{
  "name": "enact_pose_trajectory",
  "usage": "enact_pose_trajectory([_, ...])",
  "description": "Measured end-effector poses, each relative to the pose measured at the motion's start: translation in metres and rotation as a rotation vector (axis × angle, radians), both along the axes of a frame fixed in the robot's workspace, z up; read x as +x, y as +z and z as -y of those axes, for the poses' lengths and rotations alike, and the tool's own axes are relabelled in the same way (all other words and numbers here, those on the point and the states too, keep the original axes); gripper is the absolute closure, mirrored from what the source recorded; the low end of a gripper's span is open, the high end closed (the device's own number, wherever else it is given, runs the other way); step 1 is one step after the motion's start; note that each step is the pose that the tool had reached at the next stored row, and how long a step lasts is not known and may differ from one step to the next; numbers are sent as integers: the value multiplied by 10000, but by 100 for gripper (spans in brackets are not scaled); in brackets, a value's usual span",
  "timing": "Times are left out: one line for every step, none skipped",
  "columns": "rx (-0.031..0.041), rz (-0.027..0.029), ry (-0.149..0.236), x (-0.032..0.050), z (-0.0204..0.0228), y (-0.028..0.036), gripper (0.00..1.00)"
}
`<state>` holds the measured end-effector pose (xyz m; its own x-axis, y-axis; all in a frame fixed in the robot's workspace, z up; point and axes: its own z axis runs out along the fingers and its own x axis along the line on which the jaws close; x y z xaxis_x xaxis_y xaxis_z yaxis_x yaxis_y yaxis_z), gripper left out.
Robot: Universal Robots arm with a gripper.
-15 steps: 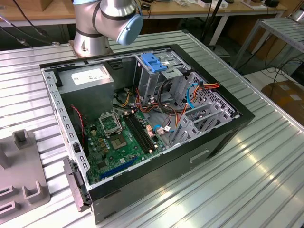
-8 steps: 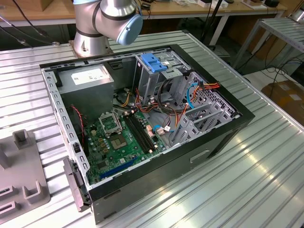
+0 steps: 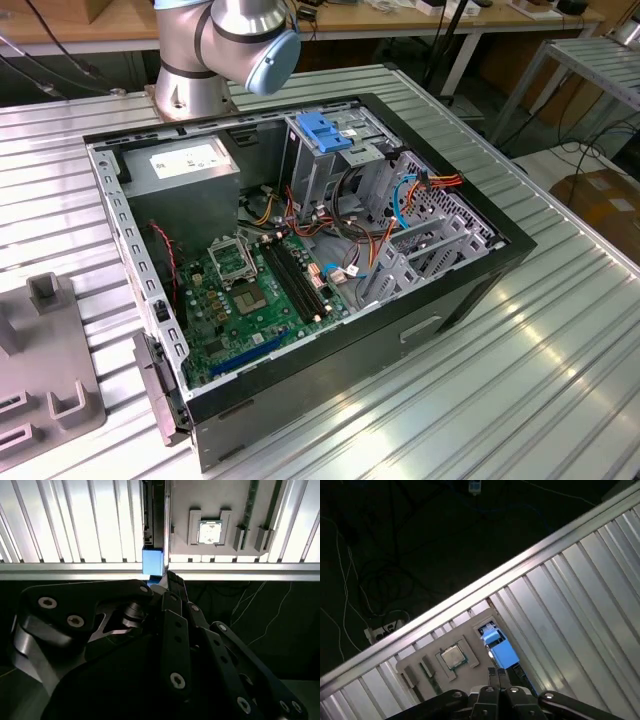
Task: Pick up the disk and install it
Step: 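Pick up the disk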
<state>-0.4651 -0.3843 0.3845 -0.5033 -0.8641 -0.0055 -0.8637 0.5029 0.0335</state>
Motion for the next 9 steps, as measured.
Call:
enact_pose_trajectory([0,1,315,0,0,-1,90])
enact_pose_trajectory([0,1,490,0,0,-1,90])
enact_pose_trajectory([0,1,686,0,0,-2,90])
enact_pose_trajectory([0,1,877,0,0,-2,90])
enact_pose_trajectory([0,1,1089,0,0,-3,90])
enact_pose_trajectory([1,1,1388,0,0,-3,90])
enact_pose_trajectory([0,1,1650,0,0,-4,90])
enact_pose_trajectory([0,0,2032,0,0,-4,90])
enact_pose_trajectory([0,1,2337,0,0,-4,90])
